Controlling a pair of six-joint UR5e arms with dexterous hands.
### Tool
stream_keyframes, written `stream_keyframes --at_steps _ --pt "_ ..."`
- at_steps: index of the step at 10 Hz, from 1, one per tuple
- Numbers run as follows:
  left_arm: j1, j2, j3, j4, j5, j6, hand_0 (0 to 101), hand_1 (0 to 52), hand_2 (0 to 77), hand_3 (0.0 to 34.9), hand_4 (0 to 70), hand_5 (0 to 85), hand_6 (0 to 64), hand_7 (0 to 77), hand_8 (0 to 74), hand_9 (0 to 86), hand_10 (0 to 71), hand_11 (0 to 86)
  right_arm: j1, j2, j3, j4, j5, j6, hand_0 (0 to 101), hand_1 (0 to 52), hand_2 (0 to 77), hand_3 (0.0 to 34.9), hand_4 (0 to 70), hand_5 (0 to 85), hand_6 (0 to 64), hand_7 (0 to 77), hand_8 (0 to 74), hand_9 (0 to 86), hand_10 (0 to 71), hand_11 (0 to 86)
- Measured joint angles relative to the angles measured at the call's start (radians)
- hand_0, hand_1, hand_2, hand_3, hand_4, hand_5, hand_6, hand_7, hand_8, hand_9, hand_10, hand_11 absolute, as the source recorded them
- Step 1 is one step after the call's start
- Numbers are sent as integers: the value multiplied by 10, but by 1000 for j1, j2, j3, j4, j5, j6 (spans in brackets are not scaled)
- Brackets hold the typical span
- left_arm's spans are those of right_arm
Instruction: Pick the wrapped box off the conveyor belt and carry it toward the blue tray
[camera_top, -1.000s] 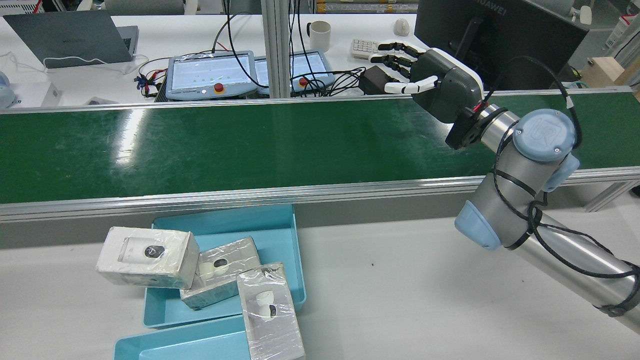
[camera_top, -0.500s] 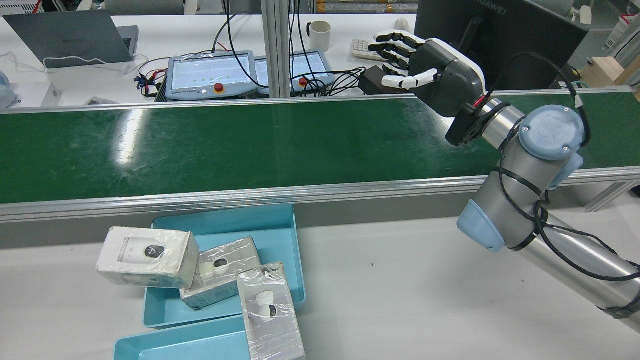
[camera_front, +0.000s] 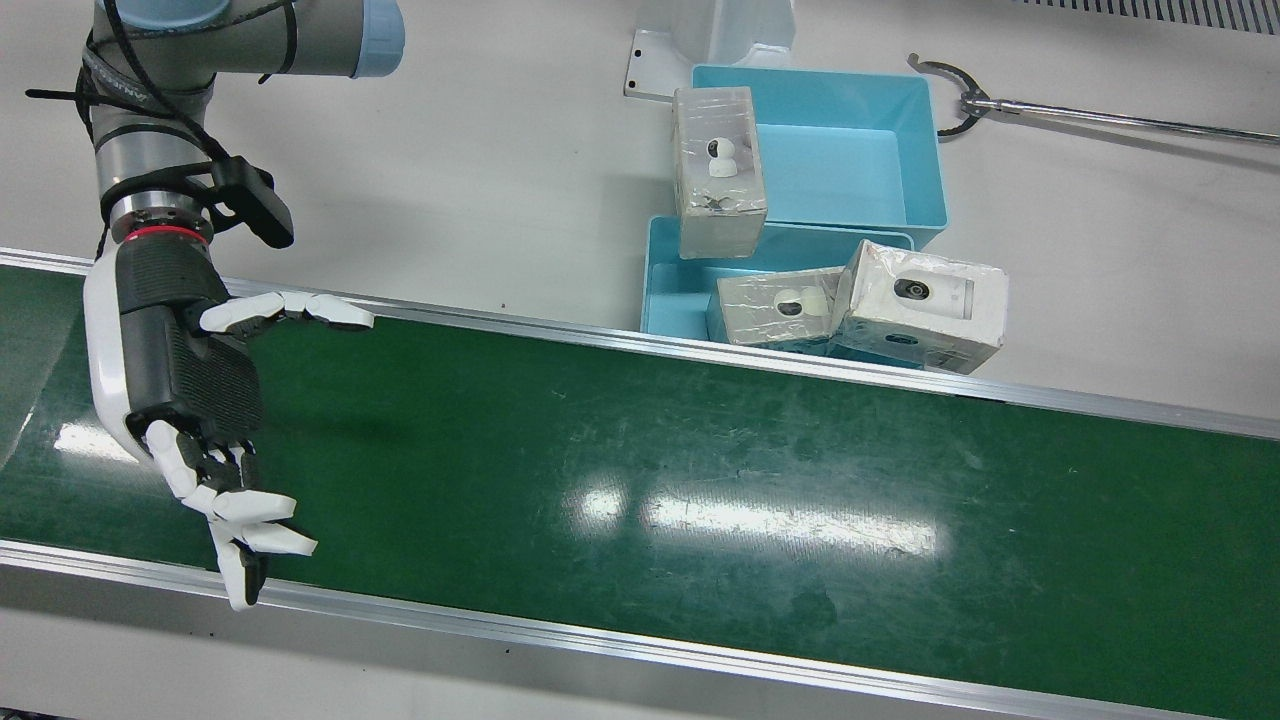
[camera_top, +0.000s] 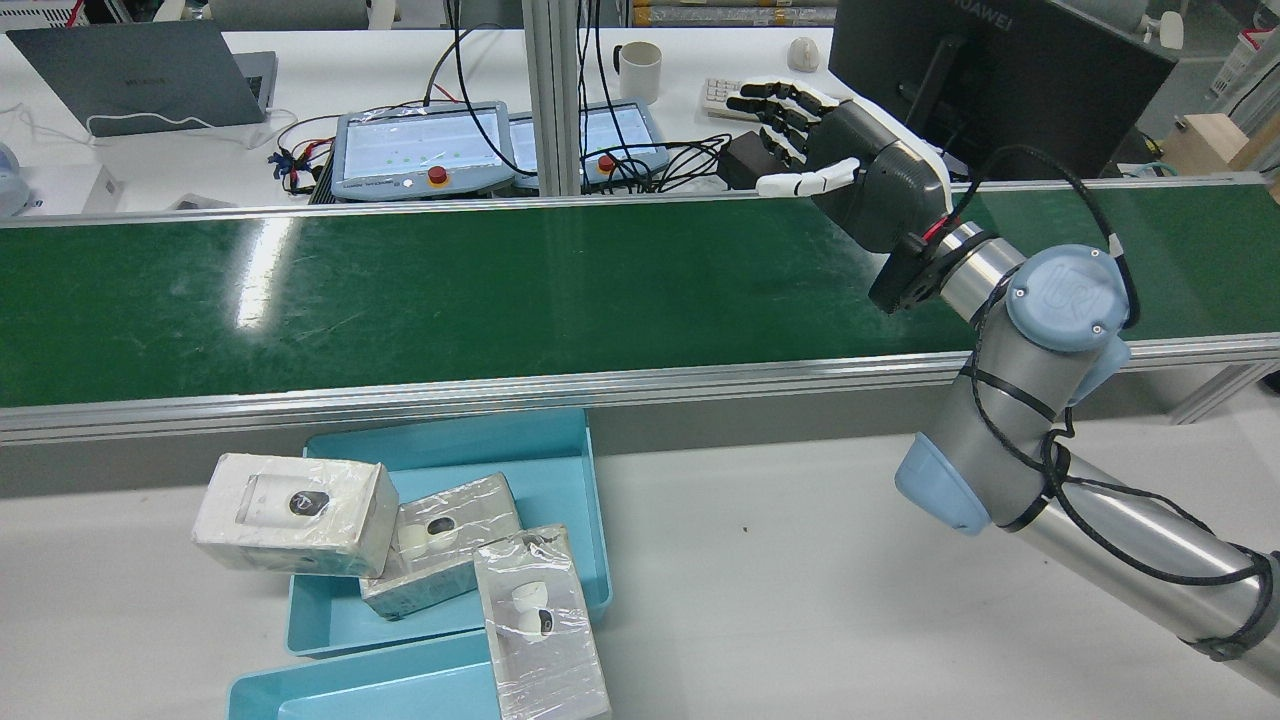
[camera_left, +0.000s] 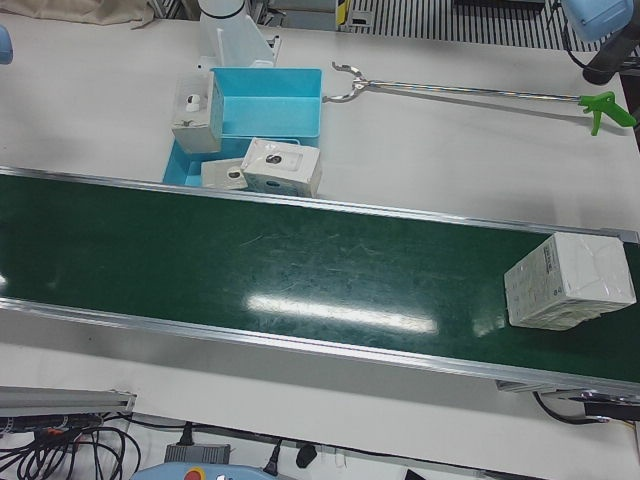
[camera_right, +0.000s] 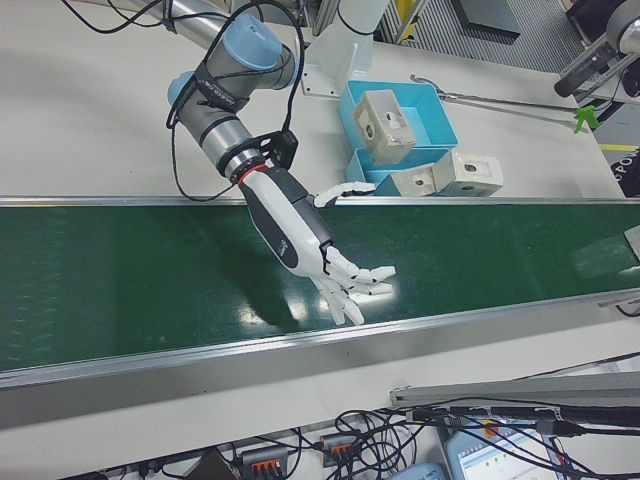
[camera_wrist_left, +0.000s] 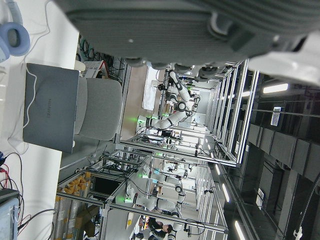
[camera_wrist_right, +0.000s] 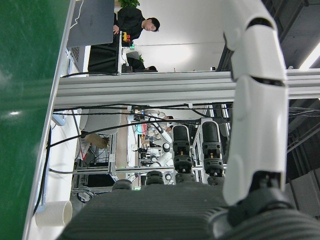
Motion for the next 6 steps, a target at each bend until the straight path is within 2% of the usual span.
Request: stream_keyframes --at_steps 1,2,4,6 --pt "0 0 0 0 0 0 0 0 5 0 0 11 0 0 0 0 5 0 -15 0 1 3 11 -1 486 142 185 94 104 295 44 213 0 71 0 11" --pt "0 0 0 0 0 0 0 0 11 0 0 11 0 0 0 0 5 0 -24 0 5 1 17 -1 484 158 180 92 120 300 49 213 0 65 0 16" --pt "0 0 0 0 0 0 0 0 5 0 0 11 0 5 0 0 0 0 -26 -7 16 -11 19 -3 481 158 196 90 131 311 49 229 0 65 0 16" --pt "0 0 0 0 0 0 0 0 5 0 0 11 0 5 0 0 0 0 -24 -15 20 -39 20 -4 483 158 185 138 131 311 49 235 0 65 0 16"
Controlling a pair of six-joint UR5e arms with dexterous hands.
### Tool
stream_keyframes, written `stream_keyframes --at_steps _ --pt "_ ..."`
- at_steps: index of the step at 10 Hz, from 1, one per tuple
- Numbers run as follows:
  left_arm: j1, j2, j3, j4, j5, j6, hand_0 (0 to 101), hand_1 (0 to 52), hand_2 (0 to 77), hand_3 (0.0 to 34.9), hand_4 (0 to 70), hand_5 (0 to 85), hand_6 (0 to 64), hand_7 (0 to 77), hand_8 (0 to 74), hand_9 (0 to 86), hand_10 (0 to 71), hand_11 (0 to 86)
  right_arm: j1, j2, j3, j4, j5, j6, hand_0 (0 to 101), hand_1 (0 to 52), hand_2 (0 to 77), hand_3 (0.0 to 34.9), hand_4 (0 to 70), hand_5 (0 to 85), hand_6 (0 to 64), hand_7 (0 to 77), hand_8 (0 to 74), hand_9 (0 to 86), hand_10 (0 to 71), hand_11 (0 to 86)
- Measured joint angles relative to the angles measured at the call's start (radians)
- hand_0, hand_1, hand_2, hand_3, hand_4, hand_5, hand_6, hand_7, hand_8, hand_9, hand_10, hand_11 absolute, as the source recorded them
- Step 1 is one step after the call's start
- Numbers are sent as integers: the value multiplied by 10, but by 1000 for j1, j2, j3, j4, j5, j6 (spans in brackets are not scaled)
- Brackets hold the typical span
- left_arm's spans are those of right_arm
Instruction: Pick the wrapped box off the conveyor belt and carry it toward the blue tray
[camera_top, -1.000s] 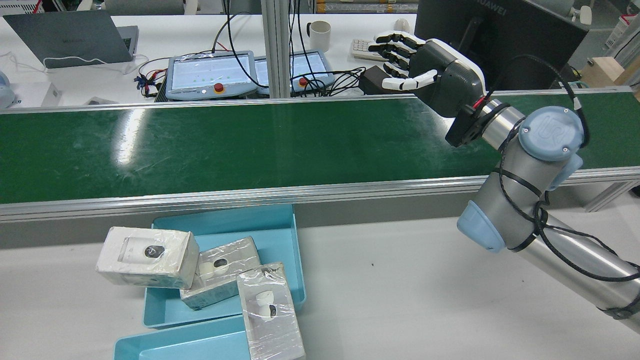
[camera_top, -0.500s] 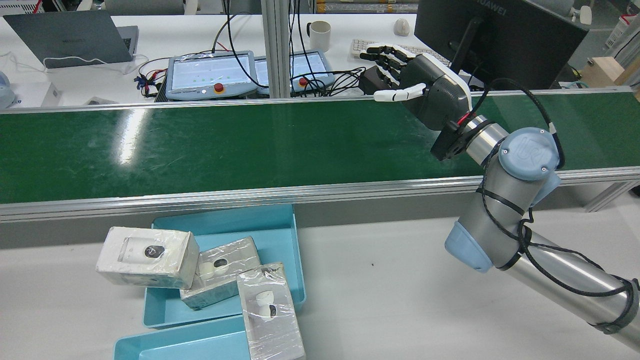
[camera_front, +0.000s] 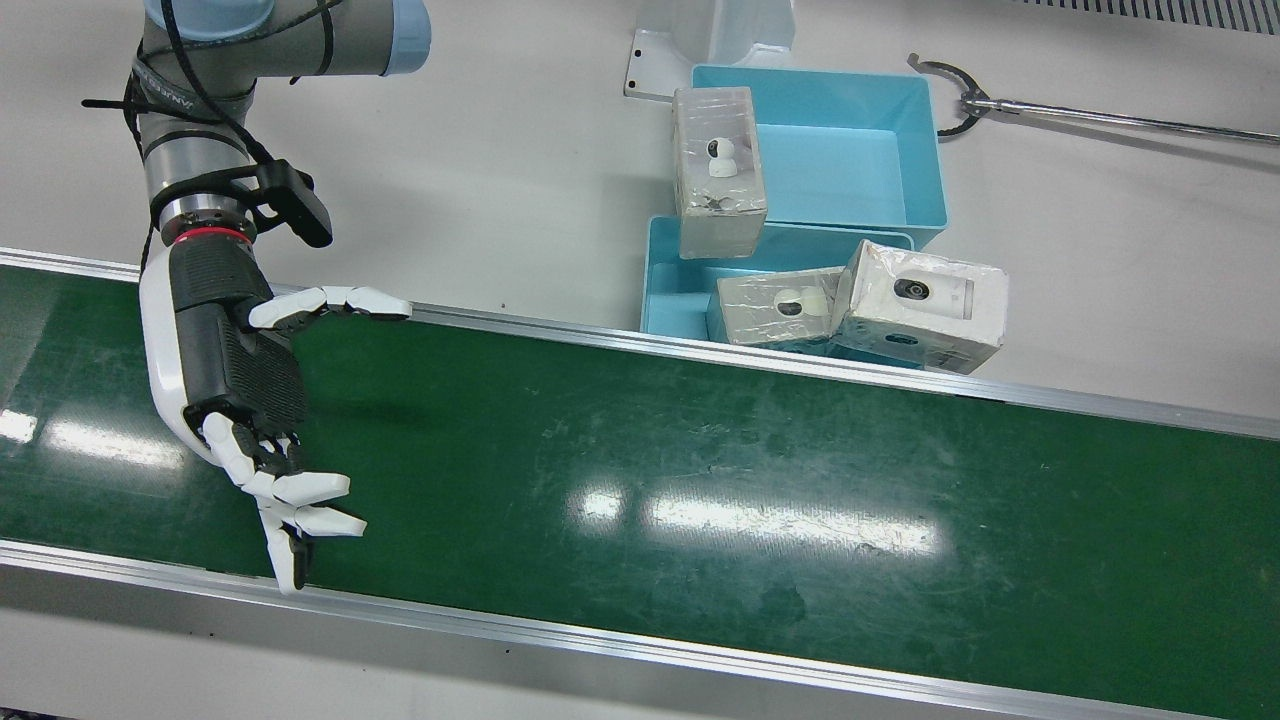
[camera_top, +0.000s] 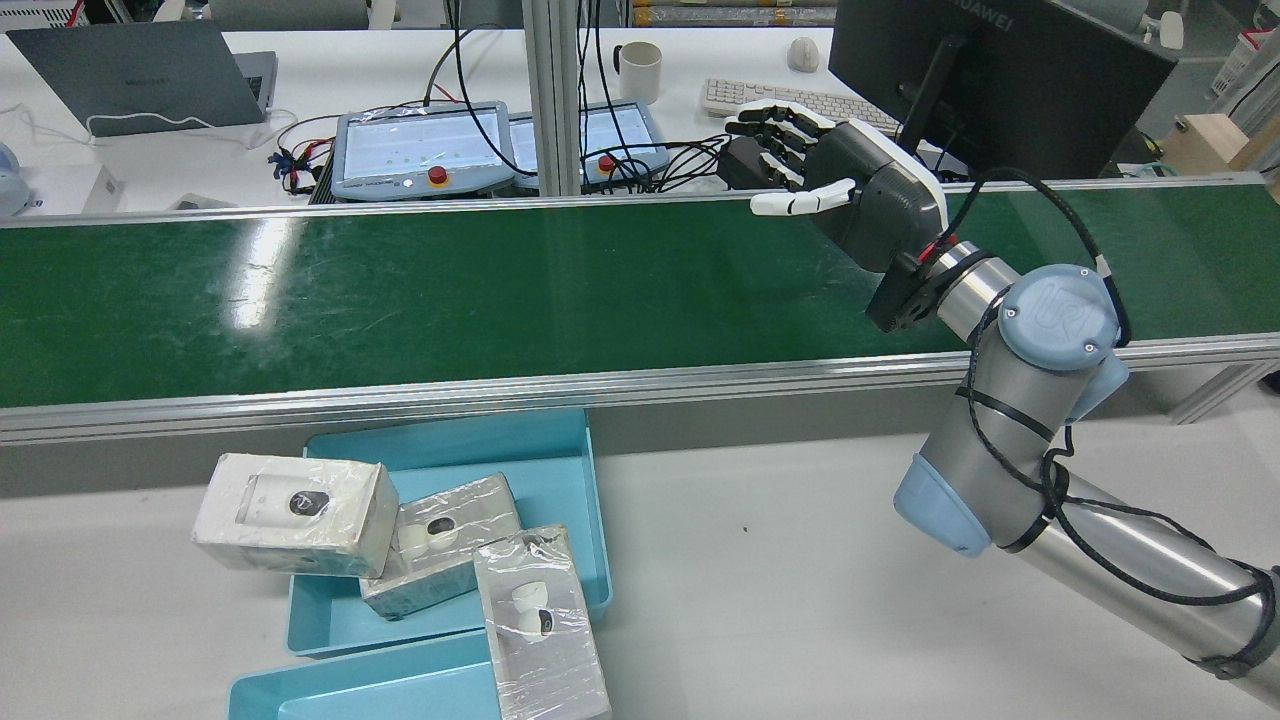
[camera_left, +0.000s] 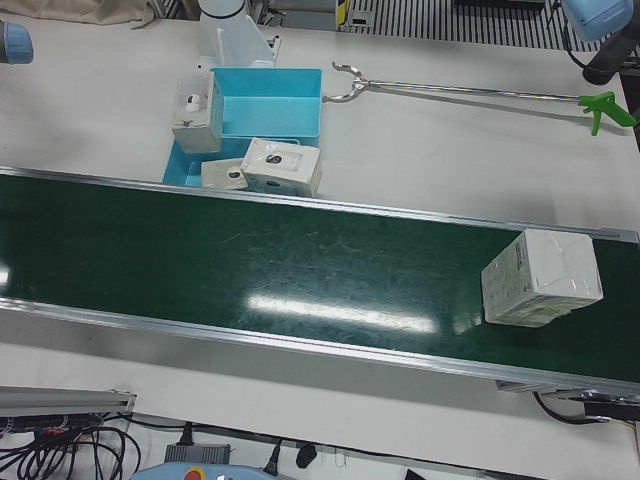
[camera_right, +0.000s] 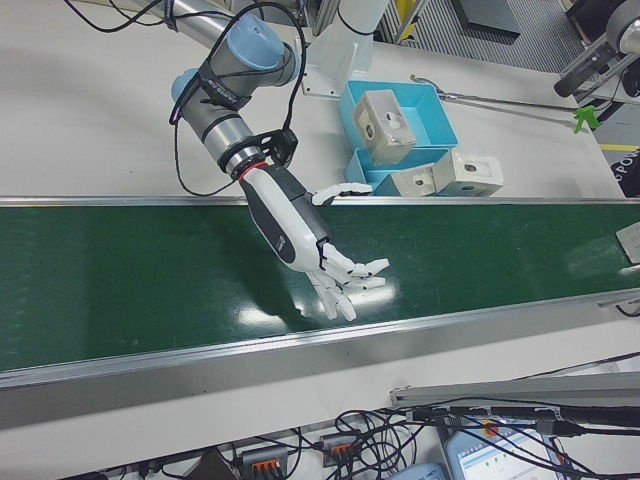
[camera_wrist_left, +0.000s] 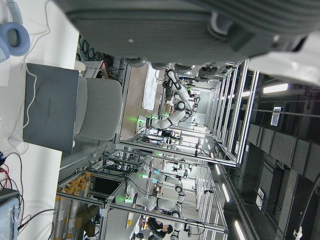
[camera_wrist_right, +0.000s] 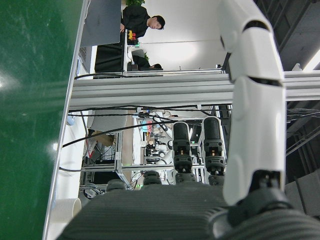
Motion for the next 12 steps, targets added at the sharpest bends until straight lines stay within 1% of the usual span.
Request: stream_keyframes --at_steps 1,2,3,4,6,7,8,9,10,11,12 --pt "0 0 0 0 0 0 0 0 5 0 0 11 0 5 0 0 0 0 0 -2 0 -9 0 -1 482 158 185 126 82 311 49 235 0 65 0 16" --pt "0 0 0 0 0 0 0 0 5 0 0 11 0 0 0 0 0 0 0 -2 0 -13 -1 -1 482 158 185 126 82 311 49 235 0 65 0 16" --pt "0 0 0 0 0 0 0 0 5 0 0 11 0 0 0 0 0 0 7 -1 1 -15 -2 -1 481 158 180 129 115 316 44 235 0 65 0 16" --pt "0 0 0 0 0 0 0 0 5 0 0 11 0 0 0 0 5 0 14 2 2 -16 -3 -1 482 158 196 138 115 311 44 235 0 65 0 16" --pt "0 0 0 0 0 0 0 0 5 0 0 11 0 0 0 0 0 0 20 3 16 -19 -4 -1 482 158 202 137 115 311 44 235 0 65 0 16" --pt "0 0 0 0 0 0 0 0 5 0 0 11 0 0 0 0 0 0 20 4 18 -20 -3 -1 482 158 196 136 125 311 44 235 0 65 0 16" --pt "0 0 0 0 0 0 0 0 5 0 0 11 0 0 0 0 0 0 20 5 18 -20 -1 0 482 158 207 147 125 311 44 245 16 60 0 16" --pt "0 0 0 0 0 0 0 0 5 0 0 11 0 0 0 0 0 0 17 6 20 -21 0 0 482 158 207 147 125 311 44 245 16 60 0 16" --pt "0 0 0 0 0 0 0 0 5 0 0 11 0 0 0 0 5 0 15 10 23 -29 5 1 479 175 235 148 136 316 44 245 16 76 0 16" --pt "0 0 0 0 0 0 0 0 5 0 0 11 0 0 0 0 5 0 14 13 29 -42 13 3 480 175 235 156 136 316 55 262 11 76 0 16" --pt "0 0 0 0 0 0 0 0 5 0 0 11 0 5 0 0 5 0 15 14 37 -53 20 4 480 175 235 156 136 316 55 262 11 76 0 16"
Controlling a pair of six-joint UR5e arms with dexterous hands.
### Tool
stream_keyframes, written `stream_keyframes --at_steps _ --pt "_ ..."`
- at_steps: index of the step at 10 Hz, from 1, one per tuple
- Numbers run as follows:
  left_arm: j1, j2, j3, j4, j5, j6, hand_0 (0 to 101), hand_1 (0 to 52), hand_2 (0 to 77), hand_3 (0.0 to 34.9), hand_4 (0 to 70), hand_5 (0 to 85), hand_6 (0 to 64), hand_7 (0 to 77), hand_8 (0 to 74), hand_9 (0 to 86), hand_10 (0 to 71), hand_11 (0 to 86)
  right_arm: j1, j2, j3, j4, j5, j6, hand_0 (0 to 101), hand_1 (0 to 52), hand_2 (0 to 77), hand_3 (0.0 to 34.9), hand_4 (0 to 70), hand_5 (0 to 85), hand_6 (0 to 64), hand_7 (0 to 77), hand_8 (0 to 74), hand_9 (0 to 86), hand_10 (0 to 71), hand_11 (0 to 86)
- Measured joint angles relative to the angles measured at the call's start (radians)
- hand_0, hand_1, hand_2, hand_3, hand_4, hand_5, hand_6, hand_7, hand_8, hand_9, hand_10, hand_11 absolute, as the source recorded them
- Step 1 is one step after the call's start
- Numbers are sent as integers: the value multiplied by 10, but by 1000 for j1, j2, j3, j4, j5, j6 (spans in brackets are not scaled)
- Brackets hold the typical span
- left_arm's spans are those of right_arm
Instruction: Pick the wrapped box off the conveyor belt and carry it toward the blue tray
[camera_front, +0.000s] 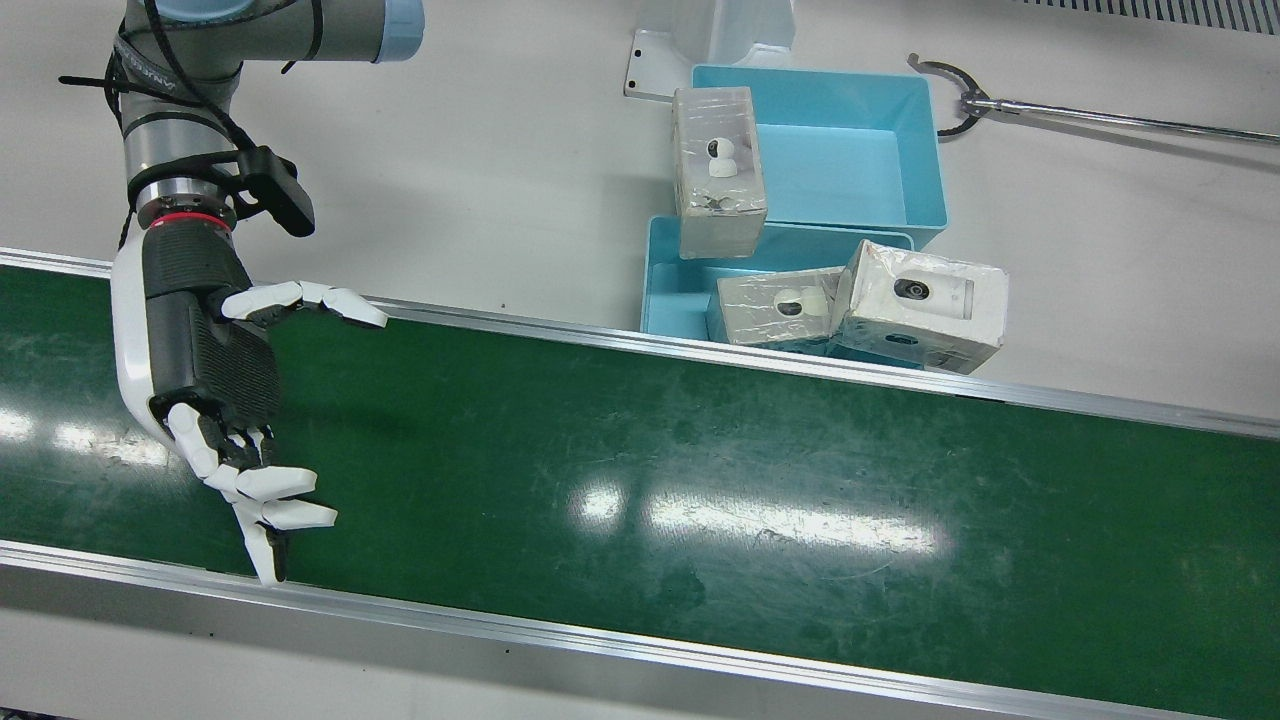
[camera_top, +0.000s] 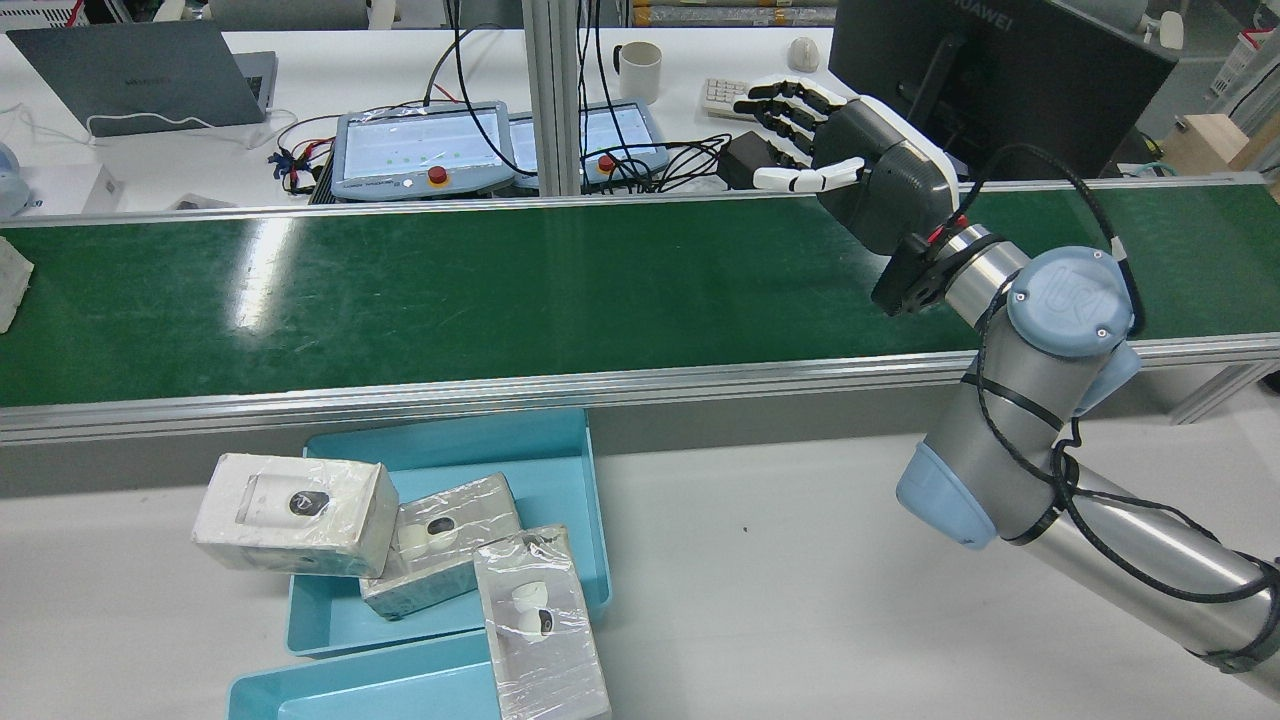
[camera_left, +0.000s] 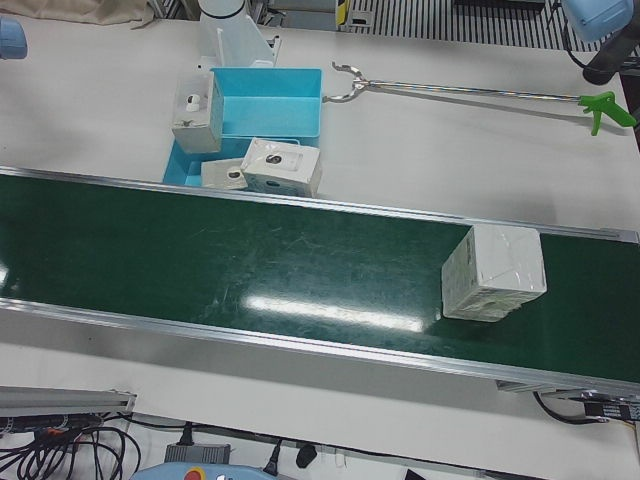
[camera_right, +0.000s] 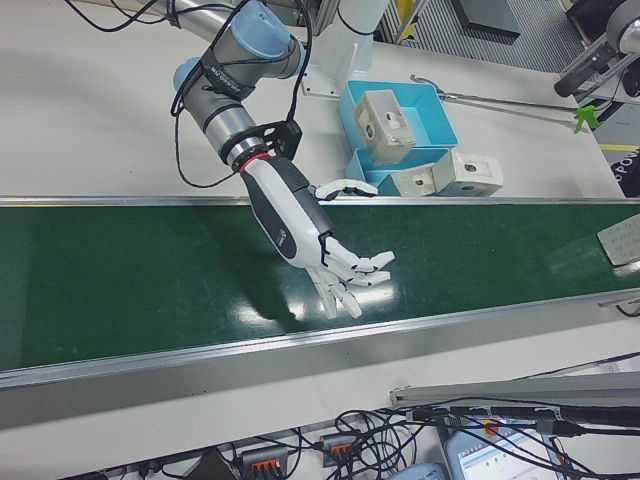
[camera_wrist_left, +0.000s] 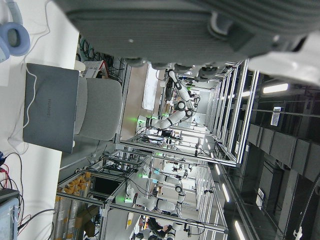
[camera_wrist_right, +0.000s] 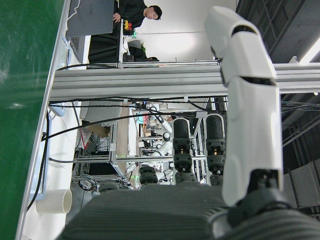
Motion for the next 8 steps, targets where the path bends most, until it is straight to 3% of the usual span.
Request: stream_keyframes --at_steps 1,2,3,5,6,7,8 --pt "0 0 0 0 0 0 0 0 5 0 0 11 0 0 0 0 5 0 1 1 6 -6 3 1 492 175 235 173 147 333 60 262 16 76 0 16" --pt "0 0 0 0 0 0 0 0 5 0 0 11 0 5 0 0 5 0 2 2 10 -9 5 1 493 175 229 169 104 333 60 262 0 71 0 16" --pt "0 0 0 0 0 0 0 0 5 0 0 11 0 5 0 0 5 0 2 3 14 -15 6 1 493 175 229 169 142 333 60 262 0 65 0 16" --pt "0 0 0 0 0 0 0 0 11 0 0 11 0 5 0 0 0 0 -12 7 8 -26 14 -3 494 175 229 169 153 333 60 262 0 76 0 16" --pt "0 0 0 0 0 0 0 0 11 0 0 11 0 5 0 0 0 0 -20 7 8 -29 21 -3 493 175 235 190 153 333 65 273 0 76 0 16" --pt "0 0 0 0 0 0 0 0 5 0 0 11 0 0 0 0 0 0 -24 7 15 -31 27 -2 492 175 245 181 153 333 65 273 16 76 0 16" --pt "0 0 0 0 0 0 0 0 5 0 0 11 0 0 0 0 0 0 -26 8 31 -39 29 -2 494 207 273 181 142 333 65 273 16 76 0 16"
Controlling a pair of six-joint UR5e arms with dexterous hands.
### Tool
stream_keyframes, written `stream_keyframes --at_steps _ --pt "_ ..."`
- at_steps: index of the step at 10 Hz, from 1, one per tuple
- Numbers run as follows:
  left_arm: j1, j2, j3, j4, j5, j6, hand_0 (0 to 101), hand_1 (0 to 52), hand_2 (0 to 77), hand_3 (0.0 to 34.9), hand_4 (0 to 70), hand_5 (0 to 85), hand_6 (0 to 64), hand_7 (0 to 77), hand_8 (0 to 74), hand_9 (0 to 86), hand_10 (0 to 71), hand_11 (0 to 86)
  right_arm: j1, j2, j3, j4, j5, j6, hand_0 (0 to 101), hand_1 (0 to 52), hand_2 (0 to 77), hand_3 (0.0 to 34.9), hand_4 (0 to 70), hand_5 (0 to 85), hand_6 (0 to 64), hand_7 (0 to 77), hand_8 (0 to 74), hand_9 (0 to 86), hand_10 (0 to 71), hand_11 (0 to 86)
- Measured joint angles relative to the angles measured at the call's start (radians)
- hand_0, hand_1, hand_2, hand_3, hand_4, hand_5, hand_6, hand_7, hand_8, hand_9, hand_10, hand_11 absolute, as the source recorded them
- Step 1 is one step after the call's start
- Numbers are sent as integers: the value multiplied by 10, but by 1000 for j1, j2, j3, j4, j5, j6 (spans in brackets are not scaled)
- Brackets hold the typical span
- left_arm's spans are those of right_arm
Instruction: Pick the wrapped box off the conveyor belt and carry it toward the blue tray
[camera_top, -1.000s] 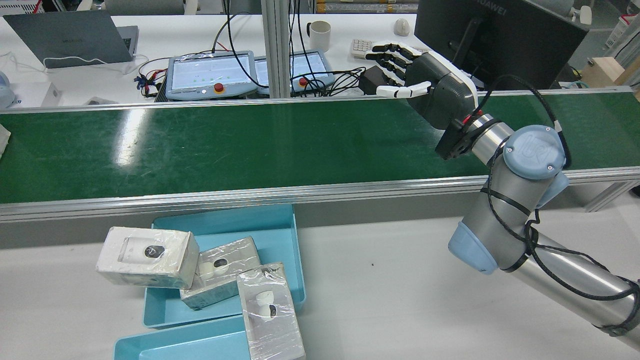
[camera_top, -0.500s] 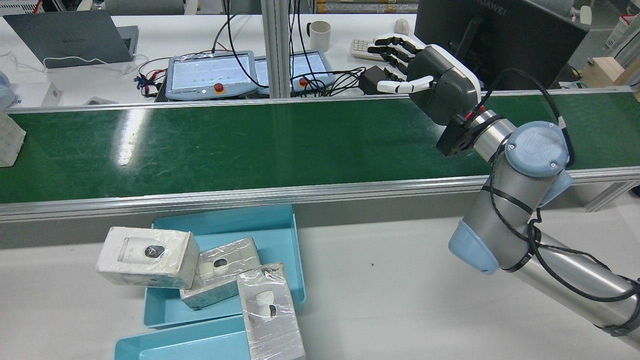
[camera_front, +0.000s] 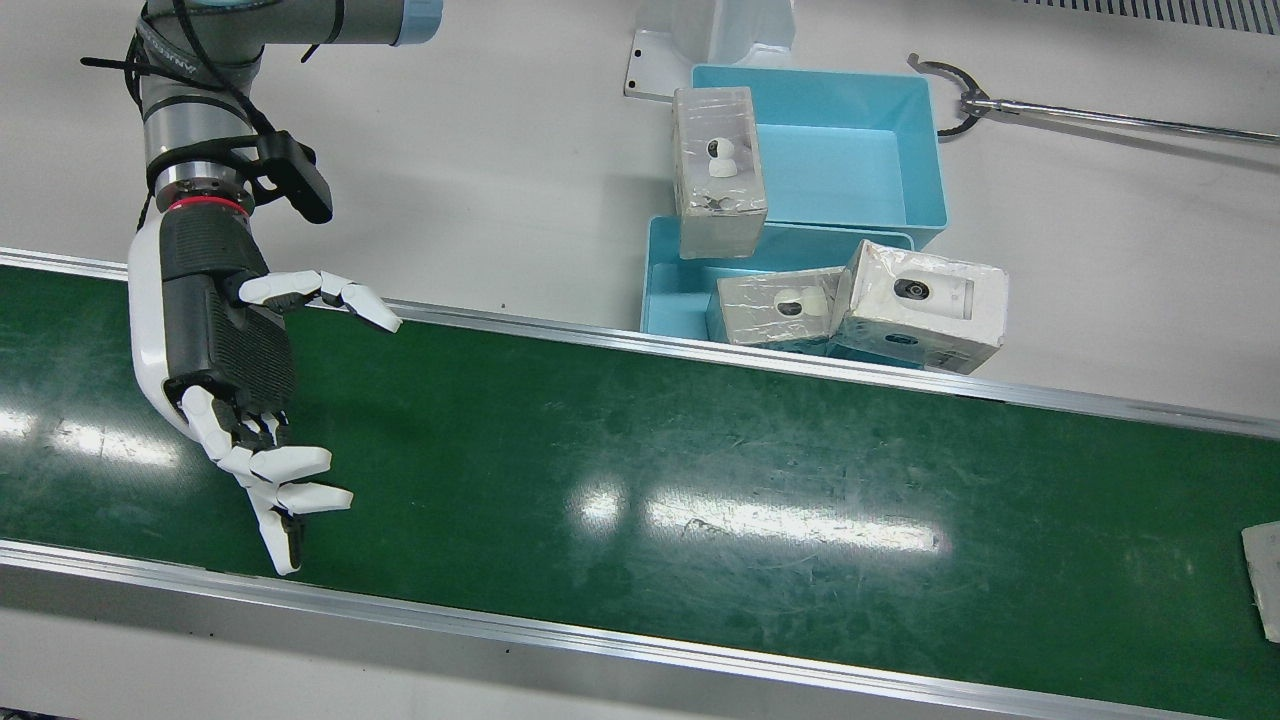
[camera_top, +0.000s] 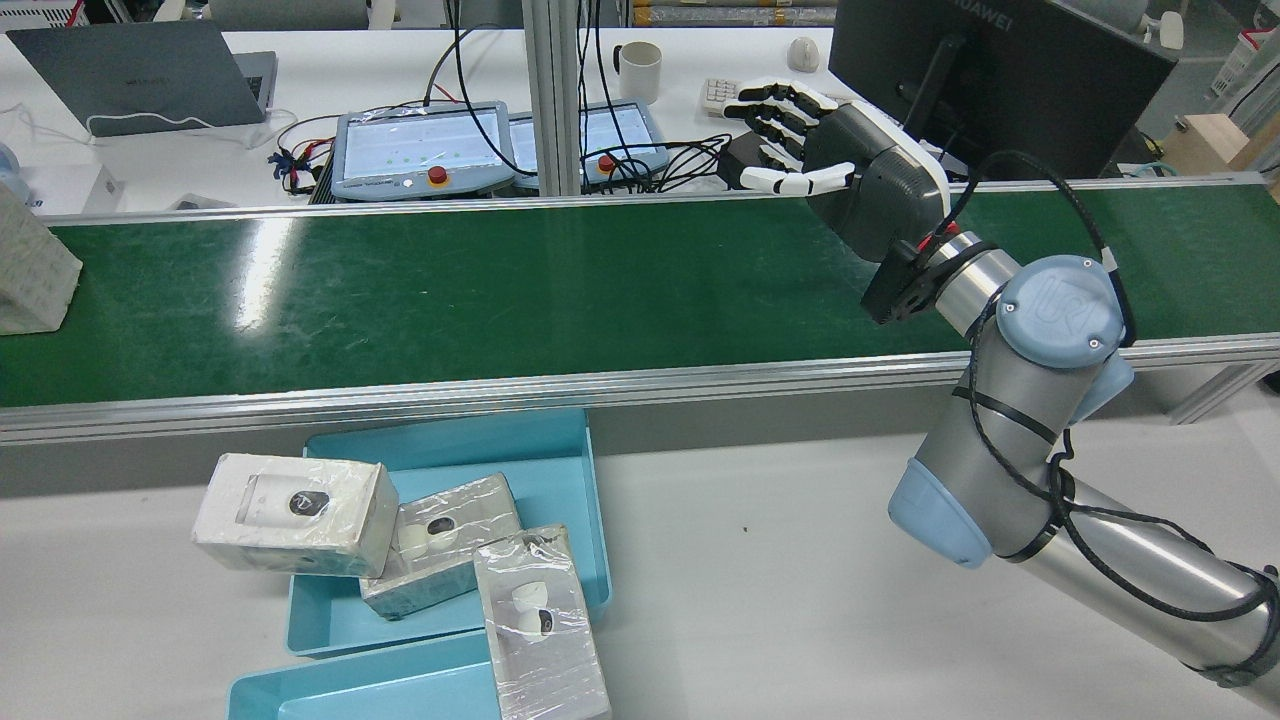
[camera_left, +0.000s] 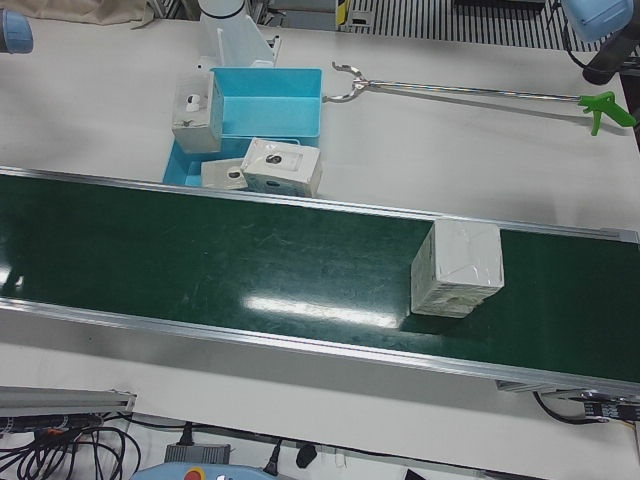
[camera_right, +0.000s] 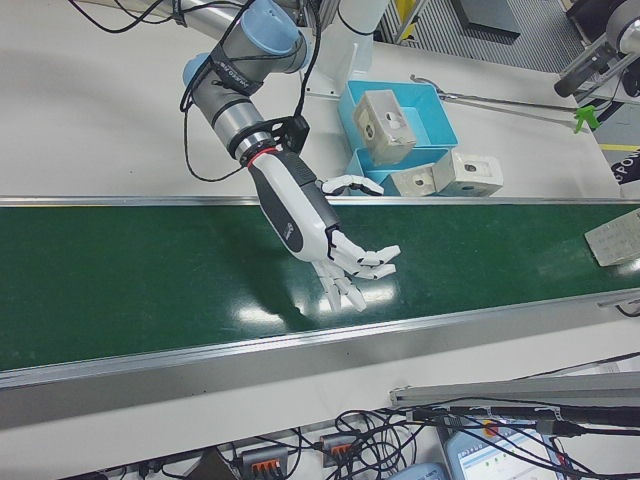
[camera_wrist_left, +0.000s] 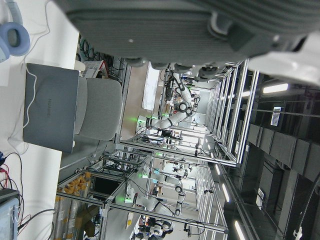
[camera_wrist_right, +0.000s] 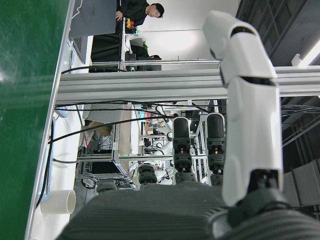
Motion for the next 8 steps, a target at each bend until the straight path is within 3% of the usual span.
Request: stream_keyframes --at_steps 3,8 --pt "0 0 0 0 0 0 0 0 5 0 0 11 0 0 0 0 0 0 -8 1 54 -42 2 -1 509 224 300 178 153 344 65 273 16 76 0 16" --pt "0 0 0 0 0 0 0 0 5 0 0 11 0 5 0 0 0 0 -18 6 62 -51 13 -1 507 213 300 179 136 349 60 267 16 76 0 16"
